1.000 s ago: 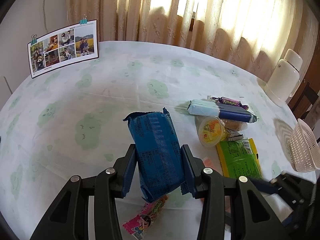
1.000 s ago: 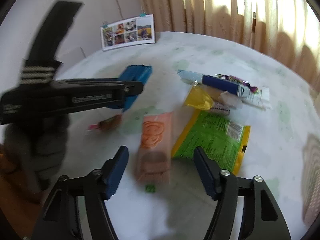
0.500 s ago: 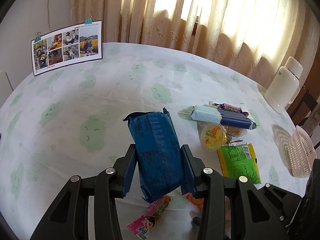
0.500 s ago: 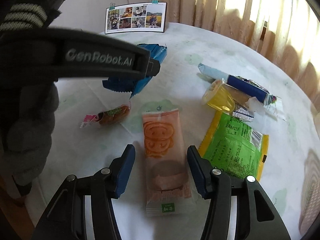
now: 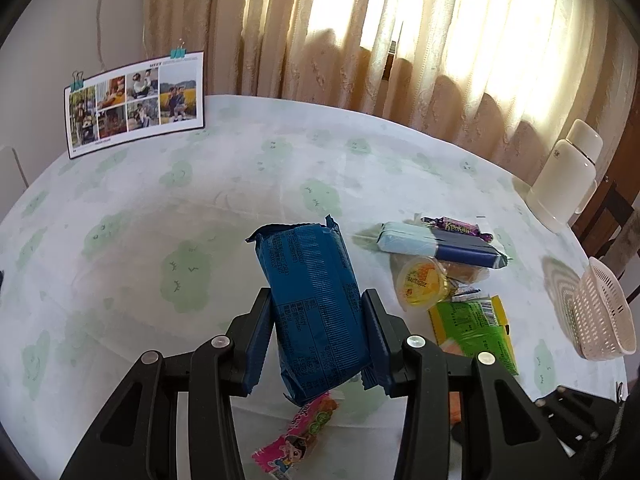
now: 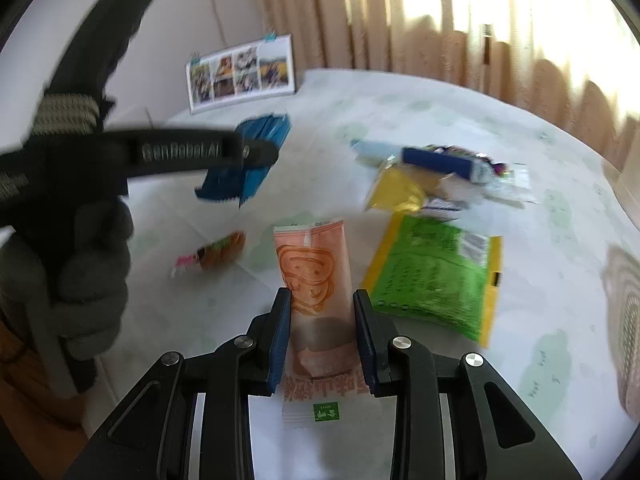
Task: Organize snacks
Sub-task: 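Carry both packs to the pink basket and release them inside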
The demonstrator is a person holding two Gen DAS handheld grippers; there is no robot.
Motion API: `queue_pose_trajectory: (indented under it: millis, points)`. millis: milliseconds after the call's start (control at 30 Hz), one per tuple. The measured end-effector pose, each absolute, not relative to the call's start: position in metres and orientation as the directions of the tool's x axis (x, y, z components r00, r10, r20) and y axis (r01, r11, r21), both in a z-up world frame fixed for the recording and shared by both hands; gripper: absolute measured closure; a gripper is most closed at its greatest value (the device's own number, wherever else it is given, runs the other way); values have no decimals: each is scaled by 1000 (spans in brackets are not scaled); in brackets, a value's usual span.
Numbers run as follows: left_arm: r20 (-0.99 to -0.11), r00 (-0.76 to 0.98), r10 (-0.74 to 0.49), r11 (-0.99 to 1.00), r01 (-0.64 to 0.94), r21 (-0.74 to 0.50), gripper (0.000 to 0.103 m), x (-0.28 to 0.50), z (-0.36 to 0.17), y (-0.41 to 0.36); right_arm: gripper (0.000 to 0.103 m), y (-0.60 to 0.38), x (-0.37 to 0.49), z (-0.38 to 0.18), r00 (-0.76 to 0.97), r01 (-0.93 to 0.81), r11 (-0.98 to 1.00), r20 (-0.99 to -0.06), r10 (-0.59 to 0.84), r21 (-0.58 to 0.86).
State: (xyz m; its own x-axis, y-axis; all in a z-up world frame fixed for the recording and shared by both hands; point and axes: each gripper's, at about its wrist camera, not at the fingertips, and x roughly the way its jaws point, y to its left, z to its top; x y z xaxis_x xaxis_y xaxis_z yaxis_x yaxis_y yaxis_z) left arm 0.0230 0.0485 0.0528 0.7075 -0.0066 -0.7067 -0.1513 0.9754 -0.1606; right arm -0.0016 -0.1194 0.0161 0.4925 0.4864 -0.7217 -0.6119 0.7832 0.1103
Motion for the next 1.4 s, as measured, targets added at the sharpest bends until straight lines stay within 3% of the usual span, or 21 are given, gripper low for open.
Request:
queue_pose_trajectory:
  millis: [733, 1167, 1400]
  points:
    - [-670, 742, 8, 997, -58, -52, 62, 13, 83, -13, 71, -242, -14, 75, 722, -380, 897, -533, 440, 226]
    - [-649, 761, -22, 999, 38, 11, 62, 12, 100, -73, 71, -345, -18, 94, 853, -150, 953, -453, 260, 265]
    - [-641, 765, -52, 994, 102, 41, 62, 14, 108, -111, 70, -394, -1, 87, 873, 2, 968, -472, 121, 252]
